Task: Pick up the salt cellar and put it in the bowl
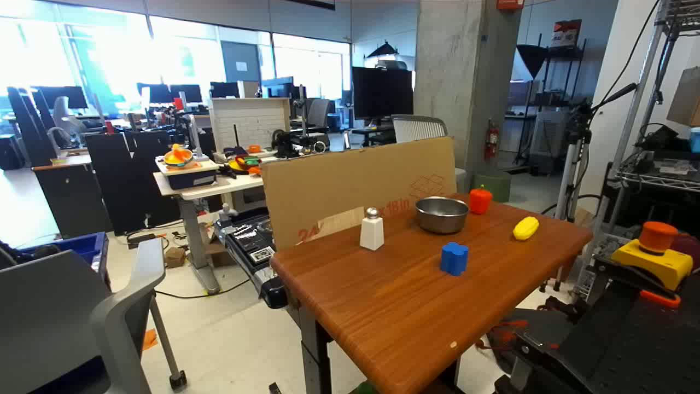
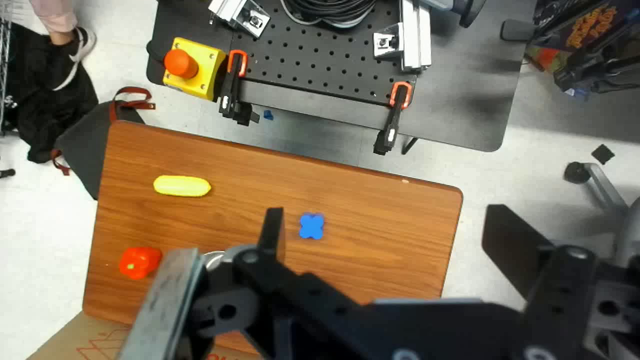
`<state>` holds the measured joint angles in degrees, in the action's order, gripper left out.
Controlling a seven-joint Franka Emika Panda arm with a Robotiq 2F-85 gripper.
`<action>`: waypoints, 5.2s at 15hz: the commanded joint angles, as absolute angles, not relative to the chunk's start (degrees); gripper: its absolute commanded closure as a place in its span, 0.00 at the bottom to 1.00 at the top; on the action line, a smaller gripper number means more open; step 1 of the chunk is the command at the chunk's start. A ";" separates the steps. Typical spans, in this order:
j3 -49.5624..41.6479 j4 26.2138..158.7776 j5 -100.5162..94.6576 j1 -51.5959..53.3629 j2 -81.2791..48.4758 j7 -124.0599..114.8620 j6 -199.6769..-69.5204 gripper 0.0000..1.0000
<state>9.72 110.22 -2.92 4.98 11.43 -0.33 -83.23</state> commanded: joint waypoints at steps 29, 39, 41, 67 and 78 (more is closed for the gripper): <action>5.44 95.99 -8.73 6.85 -26.29 -1.31 -111.49 0.00; 2.97 86.94 -11.53 10.91 -39.24 -5.58 -111.73 0.00; 2.45 84.91 -11.68 11.74 -41.76 -6.57 -111.39 0.00; 1.68 76.34 -8.24 9.22 -45.49 -5.05 -106.03 0.91; 0.33 75.33 -4.19 1.10 -43.46 -2.22 -100.51 0.91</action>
